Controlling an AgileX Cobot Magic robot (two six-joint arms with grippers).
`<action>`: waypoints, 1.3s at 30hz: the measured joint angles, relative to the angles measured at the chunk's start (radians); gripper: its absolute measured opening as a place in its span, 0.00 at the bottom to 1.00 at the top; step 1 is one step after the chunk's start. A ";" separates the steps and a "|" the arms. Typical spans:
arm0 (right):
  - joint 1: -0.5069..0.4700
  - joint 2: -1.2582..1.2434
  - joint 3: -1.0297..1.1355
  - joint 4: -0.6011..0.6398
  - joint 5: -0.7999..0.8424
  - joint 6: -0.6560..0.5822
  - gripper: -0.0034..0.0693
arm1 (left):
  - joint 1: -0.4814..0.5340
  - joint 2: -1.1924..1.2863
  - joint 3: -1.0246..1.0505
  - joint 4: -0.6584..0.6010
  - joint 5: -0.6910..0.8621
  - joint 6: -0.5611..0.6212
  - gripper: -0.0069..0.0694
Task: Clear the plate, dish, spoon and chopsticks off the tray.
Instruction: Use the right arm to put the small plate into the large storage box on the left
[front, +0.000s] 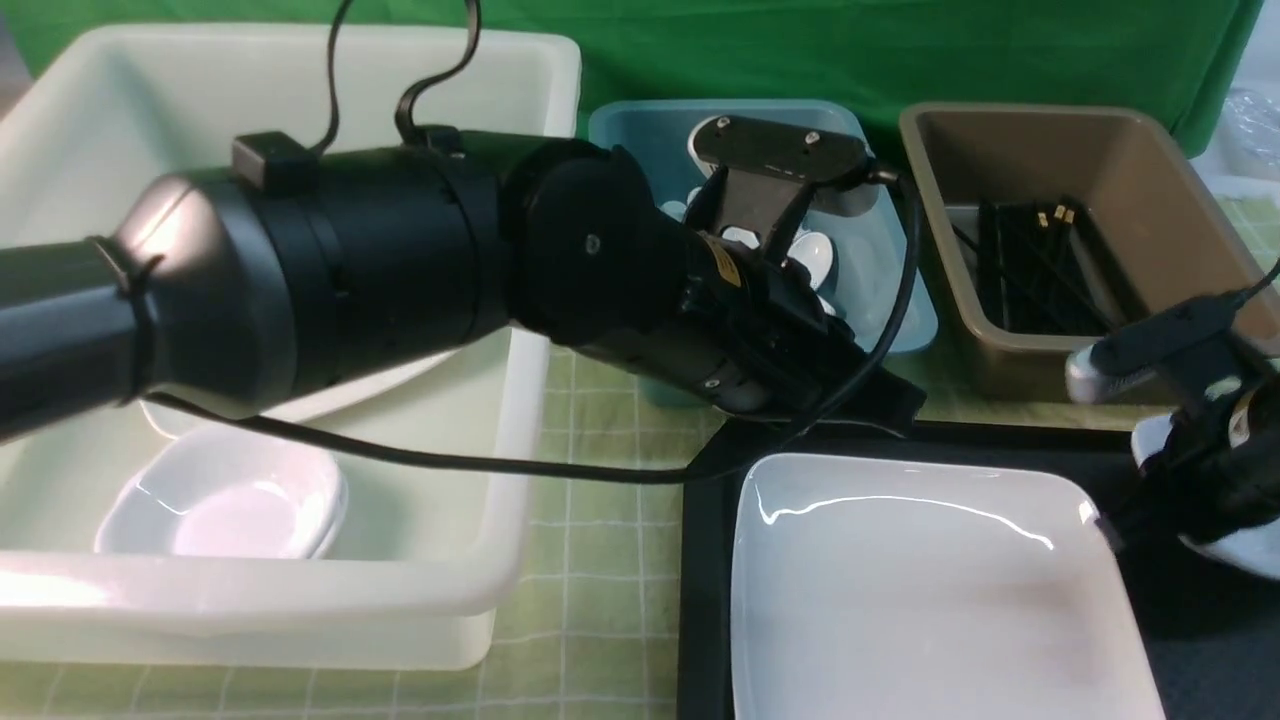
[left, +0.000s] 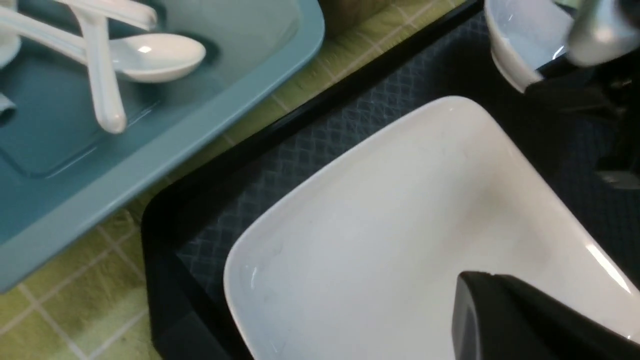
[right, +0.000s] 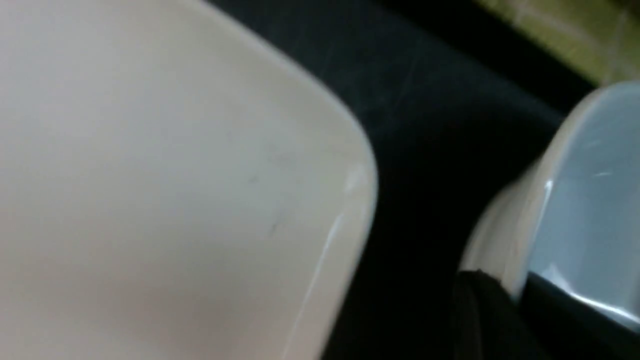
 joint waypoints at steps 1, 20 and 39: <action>0.012 -0.031 -0.020 0.013 0.029 0.010 0.14 | 0.012 0.000 -0.010 0.002 0.006 -0.003 0.09; 0.657 0.085 -0.798 0.410 0.131 -0.177 0.14 | 0.634 -0.476 -0.144 0.135 0.395 -0.026 0.09; 0.853 0.856 -1.410 0.410 0.243 -0.181 0.15 | 0.972 -0.709 0.174 0.096 0.441 -0.002 0.09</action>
